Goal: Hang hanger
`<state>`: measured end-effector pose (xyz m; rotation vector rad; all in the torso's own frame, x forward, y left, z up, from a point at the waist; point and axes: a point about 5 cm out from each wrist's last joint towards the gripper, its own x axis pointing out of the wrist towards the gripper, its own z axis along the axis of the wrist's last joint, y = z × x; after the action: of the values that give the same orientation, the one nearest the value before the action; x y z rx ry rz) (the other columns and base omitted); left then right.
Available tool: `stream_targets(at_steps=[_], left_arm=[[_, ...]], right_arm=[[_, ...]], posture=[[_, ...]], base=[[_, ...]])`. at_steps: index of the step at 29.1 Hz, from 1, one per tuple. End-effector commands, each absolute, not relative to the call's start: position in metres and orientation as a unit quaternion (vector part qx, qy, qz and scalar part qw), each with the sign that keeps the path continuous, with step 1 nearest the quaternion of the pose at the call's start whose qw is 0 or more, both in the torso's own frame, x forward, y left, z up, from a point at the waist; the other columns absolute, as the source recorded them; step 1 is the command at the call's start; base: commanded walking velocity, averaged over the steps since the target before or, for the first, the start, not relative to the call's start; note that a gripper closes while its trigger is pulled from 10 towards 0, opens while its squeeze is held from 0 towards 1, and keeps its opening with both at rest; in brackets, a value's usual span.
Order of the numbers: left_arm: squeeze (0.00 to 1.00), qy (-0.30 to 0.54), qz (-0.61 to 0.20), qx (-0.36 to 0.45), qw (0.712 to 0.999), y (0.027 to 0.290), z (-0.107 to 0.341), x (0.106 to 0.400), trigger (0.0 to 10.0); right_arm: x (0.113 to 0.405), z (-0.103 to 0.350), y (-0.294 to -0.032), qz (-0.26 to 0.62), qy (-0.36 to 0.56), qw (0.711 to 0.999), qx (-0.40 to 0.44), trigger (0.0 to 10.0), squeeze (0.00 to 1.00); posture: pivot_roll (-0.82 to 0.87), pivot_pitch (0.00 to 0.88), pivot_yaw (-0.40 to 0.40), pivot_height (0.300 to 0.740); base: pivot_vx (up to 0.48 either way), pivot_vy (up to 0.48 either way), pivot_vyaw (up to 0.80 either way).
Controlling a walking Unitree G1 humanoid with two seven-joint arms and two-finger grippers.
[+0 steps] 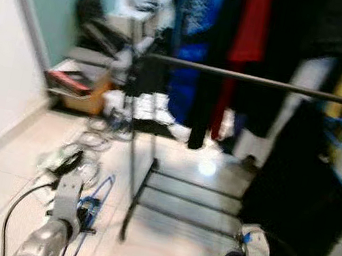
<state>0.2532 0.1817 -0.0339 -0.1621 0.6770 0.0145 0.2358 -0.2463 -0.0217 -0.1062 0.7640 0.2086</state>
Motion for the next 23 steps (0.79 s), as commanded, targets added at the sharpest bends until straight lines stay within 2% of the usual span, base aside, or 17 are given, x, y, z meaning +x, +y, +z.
stream_targets(at_steps=[1, 3, 6, 8, 11, 15, 17, 21, 22, 23], left_arm=[[0.0, 0.355, 0.019, -0.077, 0.931, 0.188, -0.043, 0.244, 10.0], [0.0, 0.355, 0.019, -0.077, 0.931, 0.188, -0.043, 0.244, 10.0], [0.0, 0.418, 0.01, -0.044, 0.907, 0.183, -0.061, 0.226, 10.0], [0.0, 0.418, 0.01, -0.044, 0.907, 0.183, -0.061, 0.226, 10.0], [0.0, 0.462, -0.007, -0.009, 0.887, 0.18, -0.072, 0.209, 10.0], [0.0, 0.474, -0.009, -0.008, 0.881, 0.179, -0.076, 0.203, 10.0], [0.0, 0.498, -0.028, 0.027, 0.866, 0.182, -0.082, 0.19, 10.0], [0.0, 0.497, -0.026, 0.02, 0.867, 0.184, -0.081, 0.192, 10.0], [0.0, 0.508, -0.022, 0.026, 0.86, 0.189, -0.083, 0.188, 10.0], [0.0, 0.508, -0.022, 0.026, 0.86, 0.189, -0.083, 0.188, 10.0]], right_arm=[[0.234, -0.027, -0.239, 0.105, 0.37, 0.922, -0.053, 10.0, 0.0], [0.234, -0.027, -0.239, 0.105, 0.37, 0.922, -0.053, 10.0, 0.0], [0.235, -0.035, -0.231, 0.087, 0.387, 0.917, -0.051, 10.0, 0.0], [0.235, -0.035, -0.231, 0.087, 0.387, 0.917, -0.051, 10.0, 0.0], [0.244, -0.037, -0.221, 0.06, 0.397, 0.915, -0.025, 10.0, 0.0], [0.245, -0.038, -0.218, 0.057, 0.396, 0.916, -0.021, 10.0, 0.0], [0.227, -0.054, -0.211, 0.058, 0.446, 0.893, -0.034, 10.0, 0.0], [0.226, -0.056, -0.204, 0.063, 0.439, 0.896, -0.032, 10.0, 0.0], [0.222, -0.06, -0.192, 0.092, 0.444, 0.89, -0.056, 10.0, 0.0], [0.222, -0.06, -0.192, 0.092, 0.444, 0.89, -0.056, 10.0, 0.0]], posture=[[-0.05, 0.0, 0.048, 0.74], [-0.05, 0.0, 0.048, 0.74], [-0.03, 0.0, 0.041, 0.74], [-0.03, 0.0, 0.041, 0.74], [-0.04, 0.0, 0.04, 0.74], [-0.04, 0.0, 0.038, 0.74], [-0.02, 0.0, 0.026, 0.74], [-0.02, 0.0, 0.021, 0.74], [-0.01, 0.0, 0.016, 0.74], [-0.01, 0.0, 0.016, 0.74]], base=[[0.0, 0.0, 0.78], [0.0, 0.0, 0.78], [0.0, 0.0, 0.79], [0.0, 0.0, 0.79], [0.0, 0.0, 0.78], [0.0, 0.0, 0.79], [0.0, 0.0, 0.78], [0.0, 0.0, 0.77], [0.0, 0.0, 0.77], [0.0, 0.0, 0.77]])
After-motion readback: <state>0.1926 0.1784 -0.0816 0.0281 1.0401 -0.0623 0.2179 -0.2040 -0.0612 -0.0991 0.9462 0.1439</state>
